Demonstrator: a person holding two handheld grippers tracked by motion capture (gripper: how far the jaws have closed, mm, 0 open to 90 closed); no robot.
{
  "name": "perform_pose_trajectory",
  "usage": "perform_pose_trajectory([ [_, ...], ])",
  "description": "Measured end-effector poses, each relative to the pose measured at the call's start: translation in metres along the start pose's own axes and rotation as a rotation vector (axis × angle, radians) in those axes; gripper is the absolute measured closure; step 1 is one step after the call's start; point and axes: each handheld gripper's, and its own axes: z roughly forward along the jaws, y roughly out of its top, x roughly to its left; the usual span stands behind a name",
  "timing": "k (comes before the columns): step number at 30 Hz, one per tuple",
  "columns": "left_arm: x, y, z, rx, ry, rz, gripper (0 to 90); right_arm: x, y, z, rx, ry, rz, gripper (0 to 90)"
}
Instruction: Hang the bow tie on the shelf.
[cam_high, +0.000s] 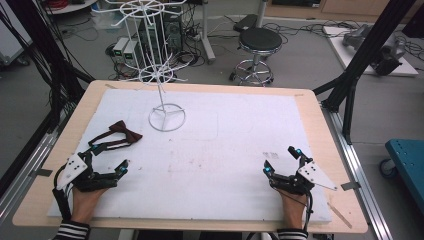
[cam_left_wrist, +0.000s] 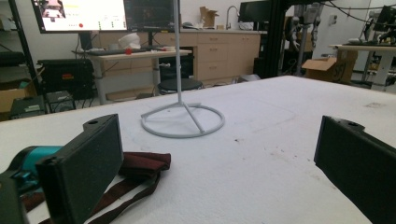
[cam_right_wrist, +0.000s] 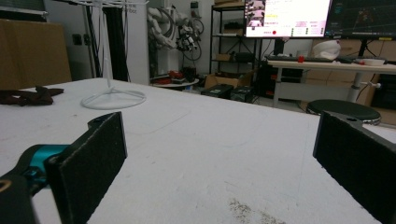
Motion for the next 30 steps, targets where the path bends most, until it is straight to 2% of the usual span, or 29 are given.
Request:
perform_pose_trajectory([
  [7, -0.001, 0.000, 0.001, 0.006, 0.009, 0.008, 1.7, 0.000, 0.000, 0.000, 0.002, -0.003, -0.003, 2.1],
  [19, 0.000, 0.001, 0.003, 0.026, 0.022, -0.006, 1.7, 0.000, 0.000, 0.000, -0.001, -0.001, -0.002, 2.1],
  [22, 0.002, 0.004, 0.004, 0.077, 0.039, -0.002, 1.7, 0.000, 0.000, 0.000, -0.001, -0.001, -0.001, 2.0],
  [30, 0.007, 0.018, 0.006, 0.116, 0.034, 0.026, 1.7, 0.000, 0.000, -0.001, 0.000, -0.001, 0.003, 2.1],
])
